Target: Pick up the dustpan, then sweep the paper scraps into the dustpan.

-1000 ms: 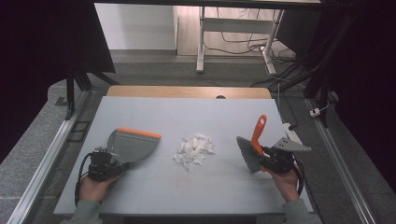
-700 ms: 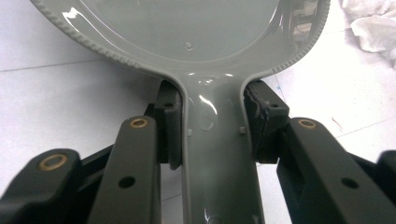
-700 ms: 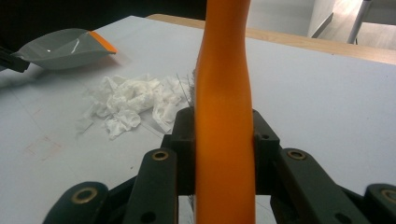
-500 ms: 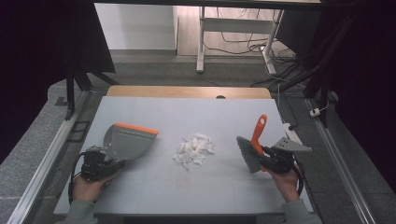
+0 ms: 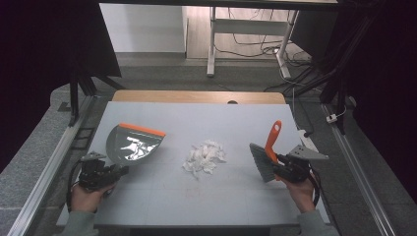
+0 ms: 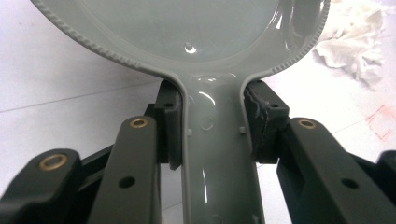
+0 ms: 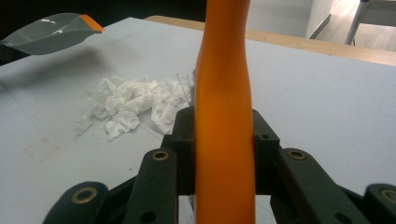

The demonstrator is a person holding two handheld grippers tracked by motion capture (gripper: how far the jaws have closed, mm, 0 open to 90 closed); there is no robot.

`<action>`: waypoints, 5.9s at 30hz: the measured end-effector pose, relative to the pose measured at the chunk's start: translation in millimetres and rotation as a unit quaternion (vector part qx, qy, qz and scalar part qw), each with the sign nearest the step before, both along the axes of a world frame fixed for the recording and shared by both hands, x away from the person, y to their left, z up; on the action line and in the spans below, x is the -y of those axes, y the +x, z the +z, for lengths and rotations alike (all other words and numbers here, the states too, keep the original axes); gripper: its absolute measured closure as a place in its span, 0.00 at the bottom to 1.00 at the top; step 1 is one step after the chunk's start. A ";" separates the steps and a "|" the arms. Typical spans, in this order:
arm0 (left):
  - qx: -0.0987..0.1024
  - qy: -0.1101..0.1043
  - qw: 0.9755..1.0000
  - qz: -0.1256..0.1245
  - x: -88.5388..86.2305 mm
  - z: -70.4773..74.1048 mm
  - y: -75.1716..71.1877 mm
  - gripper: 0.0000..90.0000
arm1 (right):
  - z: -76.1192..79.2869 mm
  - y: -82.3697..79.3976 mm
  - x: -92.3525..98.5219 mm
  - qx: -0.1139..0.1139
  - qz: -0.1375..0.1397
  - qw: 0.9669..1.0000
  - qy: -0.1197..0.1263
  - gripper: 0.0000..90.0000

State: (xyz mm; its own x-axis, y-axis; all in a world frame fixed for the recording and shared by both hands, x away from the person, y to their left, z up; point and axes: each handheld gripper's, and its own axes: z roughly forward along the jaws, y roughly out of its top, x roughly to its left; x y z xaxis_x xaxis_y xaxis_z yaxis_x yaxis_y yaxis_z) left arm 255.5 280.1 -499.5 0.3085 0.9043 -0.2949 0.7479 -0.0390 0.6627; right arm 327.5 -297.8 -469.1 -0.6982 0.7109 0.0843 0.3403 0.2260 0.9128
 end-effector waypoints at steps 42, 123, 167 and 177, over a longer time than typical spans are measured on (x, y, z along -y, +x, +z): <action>0.039 0.007 0.992 -0.120 11.3 14.9 -10.3 0.68 | 0.5 -0.2 0.5 0.001 0.002 1.000 0.005 0.78; -0.025 0.070 0.947 -0.312 41.8 10.0 -32.3 0.68 | 14.3 30.3 -58.2 -0.002 0.007 1.000 -0.012 0.78; -0.062 0.090 0.940 -0.324 52.0 -8.3 -22.6 0.68 | -1.2 105.2 -116.0 -0.040 -0.028 0.997 -0.058 0.78; -0.065 0.079 0.943 -0.315 56.1 -12.2 -17.3 0.68 | -9.8 118.0 -126.0 -0.061 -0.033 0.995 -0.077 0.78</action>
